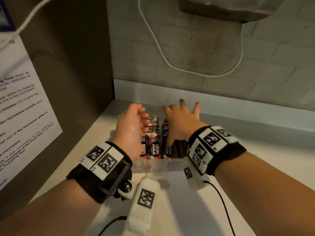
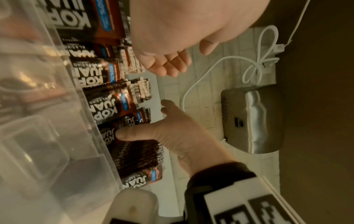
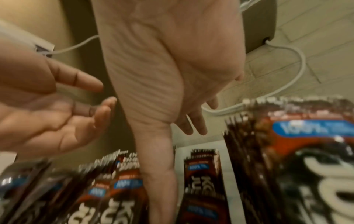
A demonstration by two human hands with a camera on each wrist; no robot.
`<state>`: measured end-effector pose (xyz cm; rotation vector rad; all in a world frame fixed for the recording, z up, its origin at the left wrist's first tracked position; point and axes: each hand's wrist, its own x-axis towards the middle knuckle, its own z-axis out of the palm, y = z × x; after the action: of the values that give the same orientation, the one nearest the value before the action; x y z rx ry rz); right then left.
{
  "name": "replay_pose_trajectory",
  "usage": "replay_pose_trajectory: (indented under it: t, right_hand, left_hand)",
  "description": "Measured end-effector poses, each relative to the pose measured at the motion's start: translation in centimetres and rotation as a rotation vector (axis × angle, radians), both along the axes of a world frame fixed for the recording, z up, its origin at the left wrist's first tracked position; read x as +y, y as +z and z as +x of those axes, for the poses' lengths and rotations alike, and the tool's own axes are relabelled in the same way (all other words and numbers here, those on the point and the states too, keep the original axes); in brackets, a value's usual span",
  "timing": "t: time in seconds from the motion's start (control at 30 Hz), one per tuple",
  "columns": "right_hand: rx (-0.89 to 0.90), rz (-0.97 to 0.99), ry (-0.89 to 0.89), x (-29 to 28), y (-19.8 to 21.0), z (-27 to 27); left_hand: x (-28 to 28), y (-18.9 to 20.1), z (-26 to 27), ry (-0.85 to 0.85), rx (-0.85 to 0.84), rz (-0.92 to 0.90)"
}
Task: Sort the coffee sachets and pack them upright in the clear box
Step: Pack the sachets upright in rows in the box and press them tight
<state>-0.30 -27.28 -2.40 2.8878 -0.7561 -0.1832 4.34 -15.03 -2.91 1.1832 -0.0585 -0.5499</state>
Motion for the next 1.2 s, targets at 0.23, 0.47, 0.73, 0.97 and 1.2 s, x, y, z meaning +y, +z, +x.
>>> replay_pose_trajectory:
  t: [0.23, 0.47, 0.73, 0.97, 1.2]
  right_hand:
    - [0.121, -0.172, 0.035, 1.0, -2.0, 0.5]
    - [0.075, -0.19, 0.043, 1.0, -2.5, 0.3]
    - [0.08, -0.119, 0.087, 0.5, -1.9, -0.2]
    - [0.062, -0.104, 0.122, 0.1, -1.7, -0.6]
    - [0.01, -0.049, 0.134, -0.5, 0.7, -1.2]
  left_hand:
    - [1.0, -1.0, 0.2, 0.041, 0.049, -0.044]
    - [1.2, -0.7, -0.2, 0.025, 0.052, -0.077]
    - [0.8, -0.9, 0.1, 0.007, 0.055, -0.076]
    - [0.6, -1.0, 0.2, -0.002, 0.052, -0.07]
    - [0.8, -0.8, 0.9, 0.001, 0.021, -0.058]
